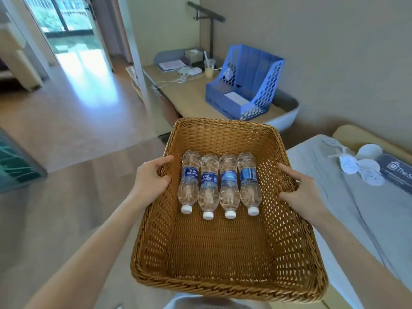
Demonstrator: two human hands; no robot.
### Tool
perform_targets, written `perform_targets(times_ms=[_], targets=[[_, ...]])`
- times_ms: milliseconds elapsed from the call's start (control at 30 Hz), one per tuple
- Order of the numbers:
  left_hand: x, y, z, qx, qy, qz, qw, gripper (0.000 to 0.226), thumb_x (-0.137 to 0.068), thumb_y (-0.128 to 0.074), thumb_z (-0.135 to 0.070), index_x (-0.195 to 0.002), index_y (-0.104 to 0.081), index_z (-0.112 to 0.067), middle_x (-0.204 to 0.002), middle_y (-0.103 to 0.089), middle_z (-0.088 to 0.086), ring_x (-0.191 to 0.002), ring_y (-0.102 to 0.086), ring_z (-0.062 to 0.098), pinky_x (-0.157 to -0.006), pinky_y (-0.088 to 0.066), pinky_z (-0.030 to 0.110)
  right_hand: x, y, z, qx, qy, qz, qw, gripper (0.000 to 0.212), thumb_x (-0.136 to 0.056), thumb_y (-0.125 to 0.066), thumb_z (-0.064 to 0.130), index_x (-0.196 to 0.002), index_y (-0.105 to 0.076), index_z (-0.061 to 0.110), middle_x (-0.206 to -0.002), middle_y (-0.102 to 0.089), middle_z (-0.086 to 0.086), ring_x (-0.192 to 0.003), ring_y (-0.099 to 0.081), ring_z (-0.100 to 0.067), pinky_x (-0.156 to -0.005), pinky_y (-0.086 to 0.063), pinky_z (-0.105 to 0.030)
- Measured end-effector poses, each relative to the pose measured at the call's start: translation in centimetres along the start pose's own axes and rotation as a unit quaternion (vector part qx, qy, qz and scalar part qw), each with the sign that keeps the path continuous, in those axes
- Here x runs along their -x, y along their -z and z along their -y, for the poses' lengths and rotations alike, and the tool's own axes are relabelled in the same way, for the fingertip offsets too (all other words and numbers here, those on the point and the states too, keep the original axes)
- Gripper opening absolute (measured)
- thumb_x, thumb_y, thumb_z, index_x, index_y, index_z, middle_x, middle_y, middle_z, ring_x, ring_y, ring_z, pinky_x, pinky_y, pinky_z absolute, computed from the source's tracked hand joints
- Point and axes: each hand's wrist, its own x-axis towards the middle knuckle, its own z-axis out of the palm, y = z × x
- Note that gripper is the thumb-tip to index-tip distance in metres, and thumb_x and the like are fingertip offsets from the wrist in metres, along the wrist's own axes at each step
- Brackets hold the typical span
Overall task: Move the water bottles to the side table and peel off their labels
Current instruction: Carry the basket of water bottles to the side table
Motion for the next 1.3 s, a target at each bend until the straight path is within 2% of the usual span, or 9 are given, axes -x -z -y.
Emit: perform_targets(times_ms=[67,167,367,567,633,800,1000,1167,1300], targets=[[-0.1,2.7,2.0,-0.007,0.008,-0.017,1.000,0.058,-0.083,-0.066,0.004,-0.134,-0.063,-0.024,-0.134,-0.064,-0.002,-0.113,-0.051,0.004,-0.101,-0.037,0.023,-0.8,-2.8,1.8,-0.009,0.011,0.017,1.000,0.078,-0.078,-0.075,-0.006,-0.143,-0.055,0.031,-0.143,-0.058,-0.001,-0.095,-0.058,0.014,-0.069,-0.039,0.007],[-0.1,6.5,4.8,-0.011,0.030,-0.046,0.998,0.059,-0.083,-0.066,0.004,-0.135,-0.062,-0.022,-0.136,-0.063,-0.002,-0.113,-0.049,0.001,-0.100,-0.035,0.021,-2.1,-6.9,4.6,-0.022,0.027,0.051,0.998,0.078,-0.077,-0.074,-0.010,-0.143,-0.055,0.026,-0.140,-0.060,-0.004,-0.080,-0.058,0.024,-0.062,-0.038,0.007],[1.5,13.0,9.8,0.003,0.092,-0.116,0.989,0.059,-0.085,-0.065,0.005,-0.136,-0.061,-0.022,-0.138,-0.061,-0.001,-0.124,-0.054,0.011,-0.109,-0.042,0.032,-4.9,-13.9,11.1,-0.006,0.079,0.132,0.988,0.082,-0.075,-0.072,-0.012,-0.145,-0.054,0.026,-0.147,-0.055,-0.002,-0.126,-0.052,-0.008,-0.101,-0.039,-0.021],[3.9,17.9,13.8,-0.013,0.157,-0.219,0.963,0.059,-0.082,-0.067,0.004,-0.135,-0.062,-0.022,-0.135,-0.063,-0.001,-0.114,-0.050,0.001,-0.099,-0.038,0.018,-8.9,-21.9,17.1,-0.005,0.137,0.240,0.961,0.079,-0.078,-0.072,-0.008,-0.147,-0.051,0.025,-0.145,-0.056,-0.001,-0.133,-0.052,-0.018,-0.111,-0.045,-0.042],[4.5,19.3,14.9,-0.011,0.190,-0.253,0.949,0.060,-0.081,-0.067,0.005,-0.134,-0.063,-0.023,-0.135,-0.063,0.000,-0.112,-0.053,0.000,-0.097,-0.039,0.015,-10.3,-24.8,19.0,-0.009,0.157,0.275,0.948,0.079,-0.078,-0.071,-0.010,-0.147,-0.051,0.023,-0.145,-0.057,-0.001,-0.134,-0.052,-0.018,-0.112,-0.044,-0.042],[5.1,22.2,17.2,-0.029,0.244,-0.341,0.907,0.060,-0.078,-0.067,0.006,-0.131,-0.066,-0.021,-0.122,-0.063,-0.007,-0.076,-0.057,-0.025,-0.061,-0.036,-0.009,-14.2,-32.6,23.8,-0.021,0.209,0.371,0.904,0.079,-0.080,-0.074,-0.009,-0.148,-0.049,0.023,-0.148,-0.053,0.002,-0.136,-0.049,-0.017,-0.109,-0.041,-0.029],[4.9,24.5,18.7,-0.038,0.320,-0.433,0.842,0.059,-0.080,-0.068,0.004,-0.131,-0.065,-0.024,-0.129,-0.066,-0.003,-0.079,-0.056,-0.019,-0.068,-0.036,-0.006,-18.7,-41.2,30.4,-0.006,0.288,0.447,0.847,0.082,-0.076,-0.076,-0.010,-0.145,-0.053,0.027,-0.147,-0.055,0.005,-0.134,-0.051,-0.017,-0.102,-0.043,-0.027],[4.7,25.3,19.2,-0.046,0.372,-0.491,0.786,0.060,-0.081,-0.069,0.003,-0.133,-0.064,-0.026,-0.134,-0.065,-0.003,-0.101,-0.056,-0.006,-0.078,-0.032,-0.002,-20.8,-47.1,35.6,-0.004,0.331,0.504,0.798,0.085,-0.073,-0.072,-0.014,-0.143,-0.055,0.031,-0.149,-0.053,0.005,-0.108,-0.068,-0.022,-0.084,-0.061,-0.039],[5.3,25.3,19.7,-0.054,0.403,-0.526,0.747,0.058,-0.084,-0.071,-0.001,-0.135,-0.062,-0.027,-0.134,-0.063,-0.004,-0.084,-0.055,-0.016,-0.071,-0.036,-0.003,-21.3,-51.9,38.5,0.006,0.362,0.538,0.761,0.086,-0.075,-0.070,-0.014,-0.144,-0.054,0.034,-0.151,-0.050,0.004,-0.055,-0.054,0.005,-0.048,-0.043,-0.011]])
